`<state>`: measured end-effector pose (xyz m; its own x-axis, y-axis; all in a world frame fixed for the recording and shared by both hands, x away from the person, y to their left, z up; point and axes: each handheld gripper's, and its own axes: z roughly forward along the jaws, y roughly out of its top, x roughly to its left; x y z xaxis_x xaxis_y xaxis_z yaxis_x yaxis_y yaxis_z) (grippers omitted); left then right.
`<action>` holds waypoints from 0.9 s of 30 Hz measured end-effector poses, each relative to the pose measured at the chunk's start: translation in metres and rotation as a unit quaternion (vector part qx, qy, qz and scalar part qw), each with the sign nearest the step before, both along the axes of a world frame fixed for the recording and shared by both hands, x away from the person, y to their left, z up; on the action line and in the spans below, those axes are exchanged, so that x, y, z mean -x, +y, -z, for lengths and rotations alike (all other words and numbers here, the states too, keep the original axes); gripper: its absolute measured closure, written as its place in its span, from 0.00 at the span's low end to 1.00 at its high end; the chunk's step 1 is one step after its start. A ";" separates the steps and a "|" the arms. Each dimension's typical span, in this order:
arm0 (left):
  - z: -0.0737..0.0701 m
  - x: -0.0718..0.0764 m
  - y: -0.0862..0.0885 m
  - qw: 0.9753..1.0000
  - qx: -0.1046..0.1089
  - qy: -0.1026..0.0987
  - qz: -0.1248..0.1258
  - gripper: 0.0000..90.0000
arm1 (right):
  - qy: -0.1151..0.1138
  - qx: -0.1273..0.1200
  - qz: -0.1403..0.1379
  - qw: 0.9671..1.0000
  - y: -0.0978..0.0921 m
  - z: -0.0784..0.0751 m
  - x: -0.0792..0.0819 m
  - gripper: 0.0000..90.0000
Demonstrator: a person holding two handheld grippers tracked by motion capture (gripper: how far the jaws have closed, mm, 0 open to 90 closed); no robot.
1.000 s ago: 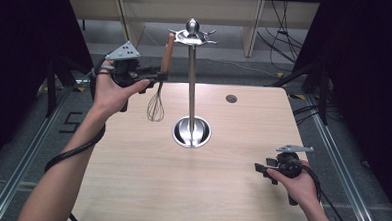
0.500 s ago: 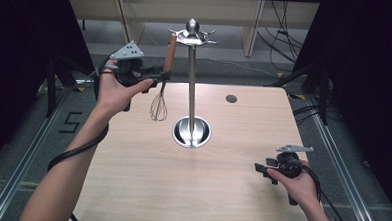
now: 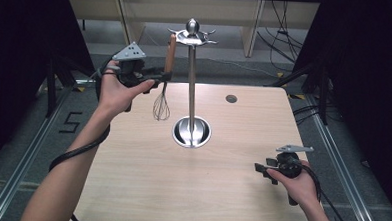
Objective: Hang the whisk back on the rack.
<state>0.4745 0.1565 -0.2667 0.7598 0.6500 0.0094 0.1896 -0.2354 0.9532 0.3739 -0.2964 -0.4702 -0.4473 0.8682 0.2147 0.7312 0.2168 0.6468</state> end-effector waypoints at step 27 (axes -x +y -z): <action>0.003 0.007 0.004 1.000 0.011 -0.004 -0.023 0.59 | 0.009 -0.005 0.010 1.000 0.002 -0.001 0.002 0.48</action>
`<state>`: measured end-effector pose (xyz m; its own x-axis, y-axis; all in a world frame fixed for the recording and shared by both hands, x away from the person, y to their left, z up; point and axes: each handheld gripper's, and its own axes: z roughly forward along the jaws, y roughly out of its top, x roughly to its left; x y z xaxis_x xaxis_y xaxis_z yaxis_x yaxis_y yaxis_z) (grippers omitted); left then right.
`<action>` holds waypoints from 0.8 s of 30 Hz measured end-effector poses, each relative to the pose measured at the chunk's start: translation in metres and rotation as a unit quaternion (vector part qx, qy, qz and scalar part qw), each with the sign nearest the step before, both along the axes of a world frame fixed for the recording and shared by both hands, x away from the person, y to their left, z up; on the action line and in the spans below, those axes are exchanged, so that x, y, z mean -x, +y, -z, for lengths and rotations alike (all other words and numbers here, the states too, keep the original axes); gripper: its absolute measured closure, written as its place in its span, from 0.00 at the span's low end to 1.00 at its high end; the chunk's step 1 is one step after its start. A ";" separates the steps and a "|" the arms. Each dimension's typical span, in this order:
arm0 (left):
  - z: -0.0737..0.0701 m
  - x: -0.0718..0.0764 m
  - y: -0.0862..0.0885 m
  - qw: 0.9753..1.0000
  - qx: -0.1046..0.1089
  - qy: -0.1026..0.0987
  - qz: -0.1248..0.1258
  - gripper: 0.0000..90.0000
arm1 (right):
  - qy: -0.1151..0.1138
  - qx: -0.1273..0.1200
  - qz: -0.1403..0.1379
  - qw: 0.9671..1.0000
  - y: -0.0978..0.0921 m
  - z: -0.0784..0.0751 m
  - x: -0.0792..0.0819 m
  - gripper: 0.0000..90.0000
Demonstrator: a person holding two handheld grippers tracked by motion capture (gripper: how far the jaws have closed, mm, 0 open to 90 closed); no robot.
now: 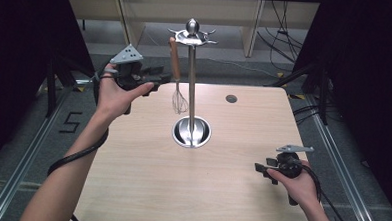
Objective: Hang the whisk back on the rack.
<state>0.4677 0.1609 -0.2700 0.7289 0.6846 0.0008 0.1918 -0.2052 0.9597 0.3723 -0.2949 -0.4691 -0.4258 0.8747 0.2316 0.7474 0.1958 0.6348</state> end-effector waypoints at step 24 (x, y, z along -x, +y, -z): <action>0.093 0.077 0.057 0.995 -0.019 0.078 -0.057 0.36 | -0.033 -0.002 -0.031 0.999 -0.002 0.003 -0.004 0.47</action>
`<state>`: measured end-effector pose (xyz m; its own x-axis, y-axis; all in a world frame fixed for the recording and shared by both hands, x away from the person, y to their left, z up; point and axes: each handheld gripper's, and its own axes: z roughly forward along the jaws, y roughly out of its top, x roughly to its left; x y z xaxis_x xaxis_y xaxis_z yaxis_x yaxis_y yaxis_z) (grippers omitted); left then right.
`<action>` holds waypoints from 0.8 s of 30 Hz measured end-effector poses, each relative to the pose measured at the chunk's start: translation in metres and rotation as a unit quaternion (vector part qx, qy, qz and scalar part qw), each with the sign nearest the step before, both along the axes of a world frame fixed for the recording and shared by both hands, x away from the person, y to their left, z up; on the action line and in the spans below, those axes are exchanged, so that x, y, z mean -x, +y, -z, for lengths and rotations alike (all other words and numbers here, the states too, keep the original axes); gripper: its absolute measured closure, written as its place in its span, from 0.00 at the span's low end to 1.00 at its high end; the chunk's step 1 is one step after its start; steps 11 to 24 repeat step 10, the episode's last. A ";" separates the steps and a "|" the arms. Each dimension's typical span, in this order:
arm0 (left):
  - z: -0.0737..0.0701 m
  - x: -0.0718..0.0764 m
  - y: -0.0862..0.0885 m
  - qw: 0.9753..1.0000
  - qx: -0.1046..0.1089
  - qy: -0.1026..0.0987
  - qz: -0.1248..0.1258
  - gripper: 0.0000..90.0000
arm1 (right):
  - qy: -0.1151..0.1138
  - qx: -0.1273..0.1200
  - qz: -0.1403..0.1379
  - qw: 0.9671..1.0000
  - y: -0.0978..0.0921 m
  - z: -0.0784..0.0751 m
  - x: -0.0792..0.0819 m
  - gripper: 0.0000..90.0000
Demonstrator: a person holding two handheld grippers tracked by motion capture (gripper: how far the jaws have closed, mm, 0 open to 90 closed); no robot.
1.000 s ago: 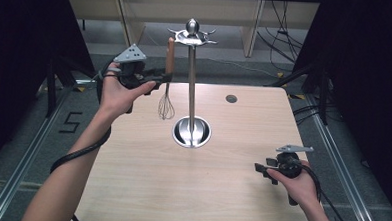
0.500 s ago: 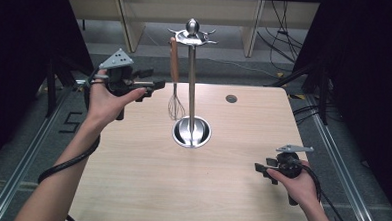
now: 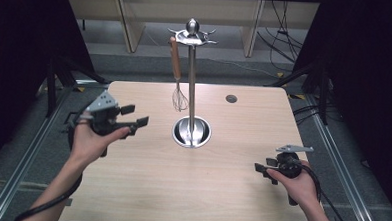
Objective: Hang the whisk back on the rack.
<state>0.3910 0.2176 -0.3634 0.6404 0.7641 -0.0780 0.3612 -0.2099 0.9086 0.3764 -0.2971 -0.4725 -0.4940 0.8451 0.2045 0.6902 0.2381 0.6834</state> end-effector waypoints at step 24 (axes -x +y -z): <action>0.089 0.039 0.020 0.995 0.023 0.087 -0.033 0.36 | 0.007 0.007 0.010 1.000 0.001 -0.001 0.001 0.47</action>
